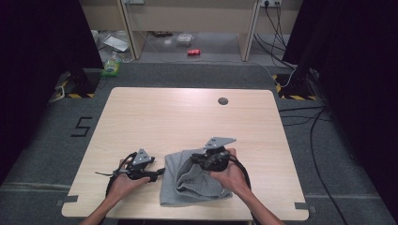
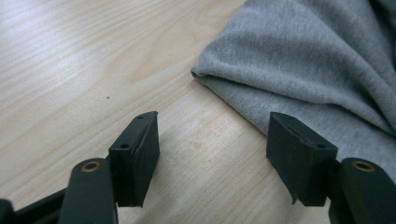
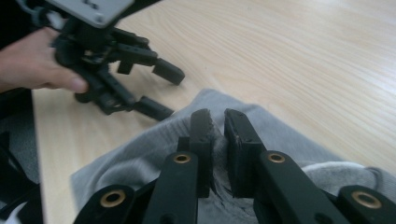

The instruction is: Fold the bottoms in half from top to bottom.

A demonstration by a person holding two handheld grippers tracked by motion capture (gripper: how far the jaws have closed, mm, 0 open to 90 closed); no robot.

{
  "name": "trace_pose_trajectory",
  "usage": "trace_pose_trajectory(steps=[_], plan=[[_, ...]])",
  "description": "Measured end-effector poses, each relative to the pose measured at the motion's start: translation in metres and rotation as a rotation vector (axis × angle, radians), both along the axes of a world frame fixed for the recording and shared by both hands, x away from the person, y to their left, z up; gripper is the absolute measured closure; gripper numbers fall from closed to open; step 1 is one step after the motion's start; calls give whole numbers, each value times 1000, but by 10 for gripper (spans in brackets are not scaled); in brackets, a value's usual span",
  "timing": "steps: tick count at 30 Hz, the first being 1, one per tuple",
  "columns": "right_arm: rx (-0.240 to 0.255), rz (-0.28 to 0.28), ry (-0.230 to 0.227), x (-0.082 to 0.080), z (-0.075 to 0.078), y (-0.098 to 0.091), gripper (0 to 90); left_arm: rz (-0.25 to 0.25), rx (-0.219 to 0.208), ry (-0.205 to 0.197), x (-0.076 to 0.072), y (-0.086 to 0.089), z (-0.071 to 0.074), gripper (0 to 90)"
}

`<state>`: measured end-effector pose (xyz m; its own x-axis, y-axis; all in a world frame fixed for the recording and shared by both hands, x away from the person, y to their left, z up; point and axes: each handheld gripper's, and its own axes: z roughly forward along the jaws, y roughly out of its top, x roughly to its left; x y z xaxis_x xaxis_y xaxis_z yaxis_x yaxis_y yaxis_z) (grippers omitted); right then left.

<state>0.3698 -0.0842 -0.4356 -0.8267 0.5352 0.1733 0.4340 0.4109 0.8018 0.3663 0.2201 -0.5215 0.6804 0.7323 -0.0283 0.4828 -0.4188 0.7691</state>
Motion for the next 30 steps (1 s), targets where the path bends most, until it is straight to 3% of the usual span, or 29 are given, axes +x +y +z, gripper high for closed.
trace_pose_trajectory(steps=[6, 12, 14, 15, 18, 21, 23, 26, 30], plan=[[32, -31, -27, -40, 1, -39, 828, 0, -9, 3, 0, 1, 0, 331], [57, -67, -7, -80, -24, -65, 827, 2, -18, 11, 1, 1, 0, 331], [23, -60, -10, -90, -31, -67, 825, 6, -36, 39, 2, 3, 2, 331], [15, -54, 11, -92, -34, -67, 806, 6, -46, 48, 2, 3, 3, 332], [19, -76, 33, -93, -37, -70, 701, 19, -82, 18, -1, 4, 13, 331], [63, -106, 2, -87, -25, -74, 665, 18, -144, -27, -6, -2, 31, 322], [70, -128, -26, -80, -17, -74, 655, -15, -160, -40, -11, -14, 42, 308], [48, -137, -15, -67, -16, -63, 638, -73, -165, -33, -18, -33, 50, 294], [4, -105, 22, -59, -31, -46, 616, -132, -159, -12, -31, -51, 47, 276]])
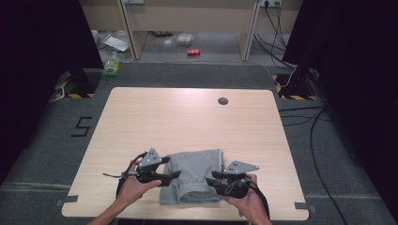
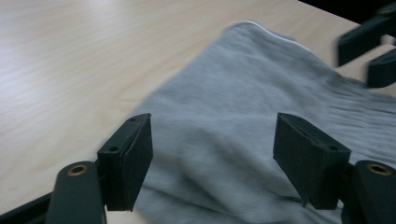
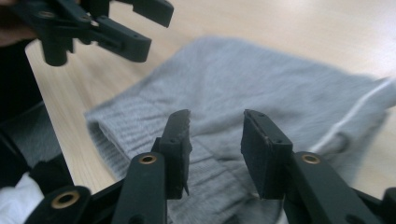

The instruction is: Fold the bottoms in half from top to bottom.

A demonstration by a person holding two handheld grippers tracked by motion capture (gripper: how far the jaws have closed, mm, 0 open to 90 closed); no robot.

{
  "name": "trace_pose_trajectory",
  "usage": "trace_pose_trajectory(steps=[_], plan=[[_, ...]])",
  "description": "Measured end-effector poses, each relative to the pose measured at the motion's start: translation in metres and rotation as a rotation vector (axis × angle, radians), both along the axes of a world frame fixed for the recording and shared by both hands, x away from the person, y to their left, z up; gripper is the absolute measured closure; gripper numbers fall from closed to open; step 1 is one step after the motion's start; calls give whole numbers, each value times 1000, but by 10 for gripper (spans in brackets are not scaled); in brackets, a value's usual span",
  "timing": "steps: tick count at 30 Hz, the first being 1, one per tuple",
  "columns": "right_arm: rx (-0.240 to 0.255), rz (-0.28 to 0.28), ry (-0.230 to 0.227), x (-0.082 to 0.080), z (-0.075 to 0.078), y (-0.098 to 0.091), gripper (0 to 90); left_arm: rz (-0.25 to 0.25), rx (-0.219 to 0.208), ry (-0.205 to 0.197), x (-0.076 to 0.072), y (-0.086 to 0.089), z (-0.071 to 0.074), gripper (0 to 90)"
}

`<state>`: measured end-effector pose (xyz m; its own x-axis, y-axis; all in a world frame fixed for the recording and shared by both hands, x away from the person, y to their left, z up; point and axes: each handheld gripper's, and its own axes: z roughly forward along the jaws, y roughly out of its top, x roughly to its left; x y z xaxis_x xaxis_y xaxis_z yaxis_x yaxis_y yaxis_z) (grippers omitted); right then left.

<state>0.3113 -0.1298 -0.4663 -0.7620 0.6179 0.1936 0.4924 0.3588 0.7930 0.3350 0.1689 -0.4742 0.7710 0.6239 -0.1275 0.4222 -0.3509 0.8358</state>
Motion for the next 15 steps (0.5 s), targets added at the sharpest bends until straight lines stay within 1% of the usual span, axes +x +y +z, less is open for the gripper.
trace_pose_trajectory(steps=[1, 2, 3, 4, 5, 6, 7, 8, 9, 10, 12, 14, 15], plan=[[-11, 8, 5, 0, -3, 2, 611, -14, 5, 10, -5, -3, -3, 272], [-33, 17, 15, -1, -7, 3, 605, -28, 15, 18, -8, -5, -5, 268], [-44, 19, 18, -2, -8, 4, 600, -48, 42, 26, -14, -6, -9, 261], [-63, 20, 24, -6, -11, 3, 595, -51, 62, 18, -18, -7, -11, 258], [-78, 21, 26, -9, -13, 3, 595, -59, 97, 3, -23, -7, -14, 259], [-101, 25, 22, -13, -15, 2, 592, -81, 131, -6, -29, -8, -17, 264], [-122, 30, 18, -18, -18, 2, 592, -95, 155, -10, -33, -9, -19, 272], [-134, 32, 19, -22, -21, 2, 589, -105, 186, -18, -38, -11, -22, 280], [-145, 31, 13, -27, -24, 2, 587, -115, 213, -35, -42, -12, -25, 287], [-150, 30, 1, -31, -26, 3, 586, -116, 221, -50, -45, -14, -27, 315], [-171, 27, -17, -35, -26, 5, 584, -111, 228, -56, -46, -13, -27, 327], [-191, 34, -27, -36, -27, 7, 568, -112, 229, -48, -46, -12, -27, 329], [-190, 36, -18, -35, -26, 8, 551, -110, 220, -41, -45, -11, -27, 329]])
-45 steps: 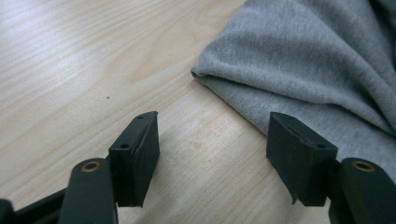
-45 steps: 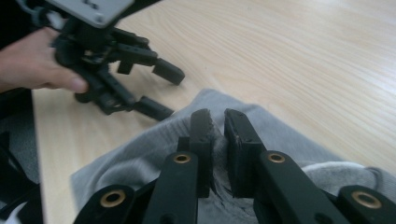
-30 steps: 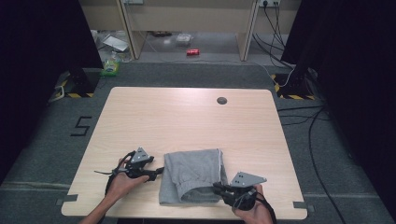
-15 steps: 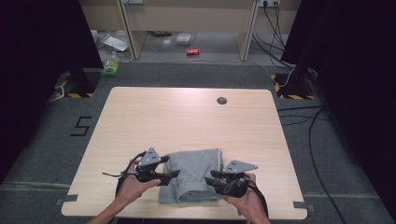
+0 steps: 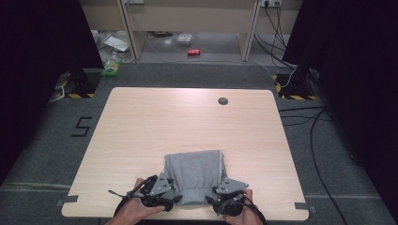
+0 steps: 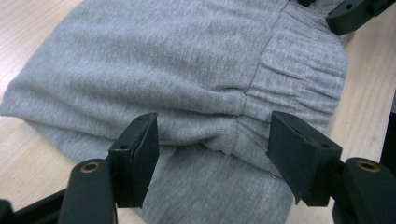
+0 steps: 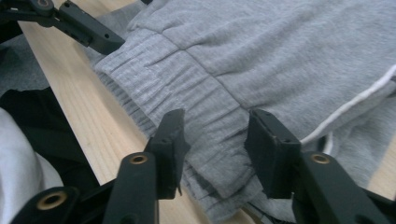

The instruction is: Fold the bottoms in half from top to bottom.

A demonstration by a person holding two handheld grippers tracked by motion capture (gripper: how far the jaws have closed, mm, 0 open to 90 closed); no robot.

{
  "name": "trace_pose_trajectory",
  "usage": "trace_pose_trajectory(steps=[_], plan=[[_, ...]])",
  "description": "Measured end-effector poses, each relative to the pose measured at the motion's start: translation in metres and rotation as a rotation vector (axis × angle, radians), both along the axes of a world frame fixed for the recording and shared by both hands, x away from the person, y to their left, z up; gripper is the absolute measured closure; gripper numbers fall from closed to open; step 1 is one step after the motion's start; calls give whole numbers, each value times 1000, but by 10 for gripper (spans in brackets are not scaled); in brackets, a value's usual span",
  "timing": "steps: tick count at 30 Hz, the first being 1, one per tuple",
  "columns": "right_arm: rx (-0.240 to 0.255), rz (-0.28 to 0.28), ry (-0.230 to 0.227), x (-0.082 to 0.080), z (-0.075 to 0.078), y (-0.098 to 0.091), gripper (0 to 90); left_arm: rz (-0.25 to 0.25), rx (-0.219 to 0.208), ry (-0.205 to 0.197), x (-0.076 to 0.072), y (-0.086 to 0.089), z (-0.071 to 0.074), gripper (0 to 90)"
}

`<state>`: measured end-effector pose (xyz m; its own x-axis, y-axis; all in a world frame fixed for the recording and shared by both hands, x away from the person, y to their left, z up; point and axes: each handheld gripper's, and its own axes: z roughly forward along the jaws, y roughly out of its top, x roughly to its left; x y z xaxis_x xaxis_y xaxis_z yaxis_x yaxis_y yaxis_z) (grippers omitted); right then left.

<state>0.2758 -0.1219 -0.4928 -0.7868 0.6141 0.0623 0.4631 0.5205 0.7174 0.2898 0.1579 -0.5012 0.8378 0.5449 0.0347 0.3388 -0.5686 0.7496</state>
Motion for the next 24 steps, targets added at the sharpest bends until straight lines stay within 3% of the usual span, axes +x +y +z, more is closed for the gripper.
trace_pose_trajectory(steps=[3, 5, 9, 12, 15, 24], plan=[[26, -1, 34, 3, 2, 0, 483, 4, -26, 23, 3, 3, 1, 316], [77, -9, 50, 7, 7, -2, 431, 13, -68, 34, 6, 7, 5, 299], [135, -31, -28, 20, 28, -8, 411, 54, -116, 17, 14, 17, 14, 281], [138, -63, -70, 35, 41, -13, 399, 86, -159, 26, 22, 28, 23, 275], [126, -83, -75, 52, 47, -16, 383, 122, -175, 33, 32, 36, 28, 272], [120, -125, -26, 102, 34, -20, 357, 222, -194, 118, 70, 53, 15, 256]])
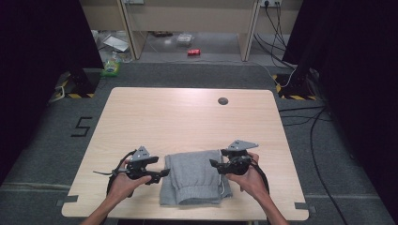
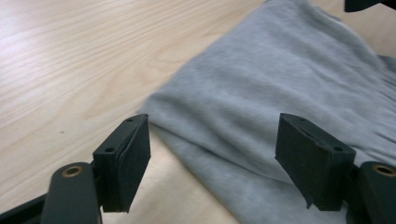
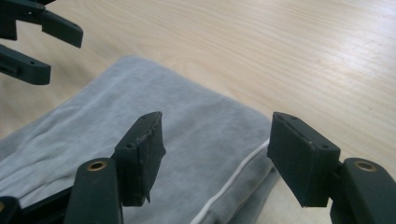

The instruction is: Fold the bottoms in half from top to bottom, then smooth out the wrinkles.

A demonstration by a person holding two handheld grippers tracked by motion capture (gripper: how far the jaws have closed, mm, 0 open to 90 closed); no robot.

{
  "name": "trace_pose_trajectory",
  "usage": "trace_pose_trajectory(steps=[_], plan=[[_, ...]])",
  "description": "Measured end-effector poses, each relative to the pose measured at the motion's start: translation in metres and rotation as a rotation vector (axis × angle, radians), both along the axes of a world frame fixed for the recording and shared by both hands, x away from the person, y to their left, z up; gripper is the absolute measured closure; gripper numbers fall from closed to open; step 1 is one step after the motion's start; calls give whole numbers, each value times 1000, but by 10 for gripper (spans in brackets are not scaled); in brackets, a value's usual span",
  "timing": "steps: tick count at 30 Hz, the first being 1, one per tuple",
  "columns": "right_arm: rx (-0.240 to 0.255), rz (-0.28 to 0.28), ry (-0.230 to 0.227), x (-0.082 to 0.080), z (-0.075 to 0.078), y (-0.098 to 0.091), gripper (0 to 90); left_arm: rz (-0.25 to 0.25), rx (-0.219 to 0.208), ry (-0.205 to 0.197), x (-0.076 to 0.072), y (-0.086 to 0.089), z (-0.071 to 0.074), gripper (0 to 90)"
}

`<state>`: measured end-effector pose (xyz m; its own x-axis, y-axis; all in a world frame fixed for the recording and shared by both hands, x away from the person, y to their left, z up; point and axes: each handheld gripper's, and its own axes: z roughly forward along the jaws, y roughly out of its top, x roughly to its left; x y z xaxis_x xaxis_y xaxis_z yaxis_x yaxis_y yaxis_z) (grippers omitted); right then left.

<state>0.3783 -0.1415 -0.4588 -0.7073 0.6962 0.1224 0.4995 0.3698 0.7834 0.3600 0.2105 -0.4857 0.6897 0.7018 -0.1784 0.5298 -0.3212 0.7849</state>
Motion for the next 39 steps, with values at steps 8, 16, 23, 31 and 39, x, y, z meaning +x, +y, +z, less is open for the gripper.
trace_pose_trajectory(steps=[8, 16, 23, 31, 39], plan=[[-2, 7, 12, 24, -5, 2, 354, 34, -15, 53, 21, 6, -8, 253], [6, 3, 27, 39, -14, 3, 326, 48, -11, 81, 31, 9, -14, 247], [0, -2, 53, 42, -23, 2, 311, 67, -6, 81, 33, 13, -16, 245], [7, -7, 43, 44, -21, -1, 311, 65, -6, 87, 34, 12, -18, 243], [13, -7, 18, 51, -16, -4, 371, 45, -2, 76, 40, -3, -16, 239]])
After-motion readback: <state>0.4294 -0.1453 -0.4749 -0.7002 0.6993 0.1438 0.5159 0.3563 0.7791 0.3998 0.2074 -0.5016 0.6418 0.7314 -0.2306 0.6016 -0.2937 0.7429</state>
